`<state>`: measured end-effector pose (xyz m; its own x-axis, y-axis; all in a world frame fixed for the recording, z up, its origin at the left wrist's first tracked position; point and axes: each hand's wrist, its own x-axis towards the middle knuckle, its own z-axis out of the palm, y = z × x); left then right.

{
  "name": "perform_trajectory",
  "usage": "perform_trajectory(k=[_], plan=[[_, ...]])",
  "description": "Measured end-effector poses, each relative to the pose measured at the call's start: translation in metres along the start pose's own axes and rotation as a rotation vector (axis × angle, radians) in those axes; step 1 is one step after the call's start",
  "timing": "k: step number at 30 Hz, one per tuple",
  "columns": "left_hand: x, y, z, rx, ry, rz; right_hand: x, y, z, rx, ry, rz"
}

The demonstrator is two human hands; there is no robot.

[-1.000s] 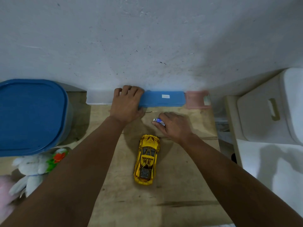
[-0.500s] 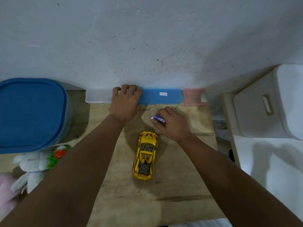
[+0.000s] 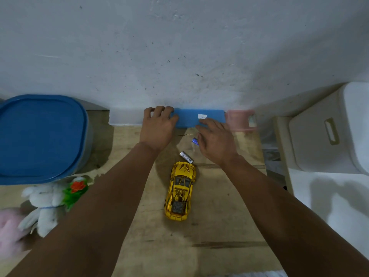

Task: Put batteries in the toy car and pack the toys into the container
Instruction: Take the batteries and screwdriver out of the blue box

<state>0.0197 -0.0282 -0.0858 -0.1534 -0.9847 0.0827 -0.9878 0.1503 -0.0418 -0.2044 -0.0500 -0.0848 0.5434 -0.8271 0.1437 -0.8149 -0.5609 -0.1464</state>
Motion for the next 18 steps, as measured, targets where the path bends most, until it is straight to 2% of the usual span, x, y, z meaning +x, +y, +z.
perform_trajectory(k=[6,8,10,13,16,18], plan=[[-0.007,-0.012,-0.016,-0.070,-0.006,-0.019,0.015,-0.015,-0.012,-0.025,-0.031,0.071],[-0.019,-0.024,-0.021,-0.104,0.021,-0.091,0.028,-0.023,-0.018,-0.057,-0.055,0.108],[-0.035,-0.037,-0.024,-0.140,0.042,-0.199,0.043,-0.035,-0.020,-0.020,-0.001,0.115],[-0.059,-0.053,-0.022,-0.186,0.027,-0.421,0.067,-0.069,-0.017,0.119,0.027,-0.004],[-0.070,-0.061,-0.018,-0.256,-0.016,-0.570,0.086,-0.108,-0.013,0.161,-0.121,-0.164],[-0.072,-0.064,-0.017,-0.342,-0.031,-0.636,0.097,-0.127,-0.006,0.137,-0.202,-0.196]])
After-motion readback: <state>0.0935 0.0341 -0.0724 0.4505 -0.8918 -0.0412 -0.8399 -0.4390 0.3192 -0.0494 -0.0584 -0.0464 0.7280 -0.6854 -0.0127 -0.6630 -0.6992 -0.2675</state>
